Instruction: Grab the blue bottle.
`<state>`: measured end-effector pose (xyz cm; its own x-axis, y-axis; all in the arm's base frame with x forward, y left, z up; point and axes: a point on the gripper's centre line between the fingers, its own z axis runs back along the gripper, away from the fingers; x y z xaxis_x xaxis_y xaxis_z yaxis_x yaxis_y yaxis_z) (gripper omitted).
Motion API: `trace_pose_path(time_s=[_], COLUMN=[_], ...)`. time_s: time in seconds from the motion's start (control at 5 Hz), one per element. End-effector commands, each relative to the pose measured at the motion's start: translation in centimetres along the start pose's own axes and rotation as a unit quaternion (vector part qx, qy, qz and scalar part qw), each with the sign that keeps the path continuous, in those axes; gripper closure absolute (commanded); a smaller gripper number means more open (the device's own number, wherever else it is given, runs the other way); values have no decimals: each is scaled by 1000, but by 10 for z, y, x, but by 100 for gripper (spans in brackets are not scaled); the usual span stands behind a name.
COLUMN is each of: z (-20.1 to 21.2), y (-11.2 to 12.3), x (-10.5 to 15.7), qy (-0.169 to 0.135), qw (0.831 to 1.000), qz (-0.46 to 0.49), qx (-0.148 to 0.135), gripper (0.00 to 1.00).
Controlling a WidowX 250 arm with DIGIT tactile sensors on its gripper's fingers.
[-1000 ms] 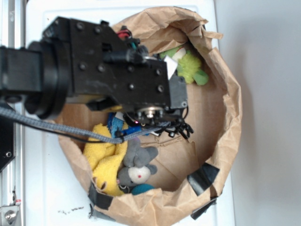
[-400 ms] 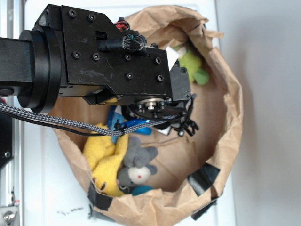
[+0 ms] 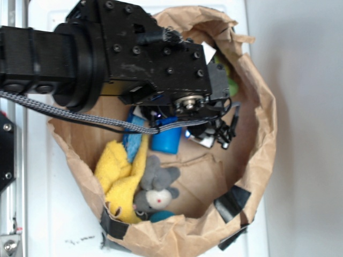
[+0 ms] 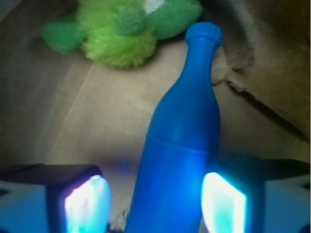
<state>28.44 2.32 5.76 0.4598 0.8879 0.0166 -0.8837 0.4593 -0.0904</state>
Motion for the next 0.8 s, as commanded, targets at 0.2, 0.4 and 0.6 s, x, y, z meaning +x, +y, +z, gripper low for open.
trace_pose_path(time_s=[0.2, 0.4, 0.6], z=[-7, -3, -9], y=[12, 21, 23], x=[20, 21, 24], qy=[-32, -18, -9], qw=[999, 1000, 999], qz=[-3, -7, -10], qx=[-15, -22, -31], gripper=[0, 0, 0])
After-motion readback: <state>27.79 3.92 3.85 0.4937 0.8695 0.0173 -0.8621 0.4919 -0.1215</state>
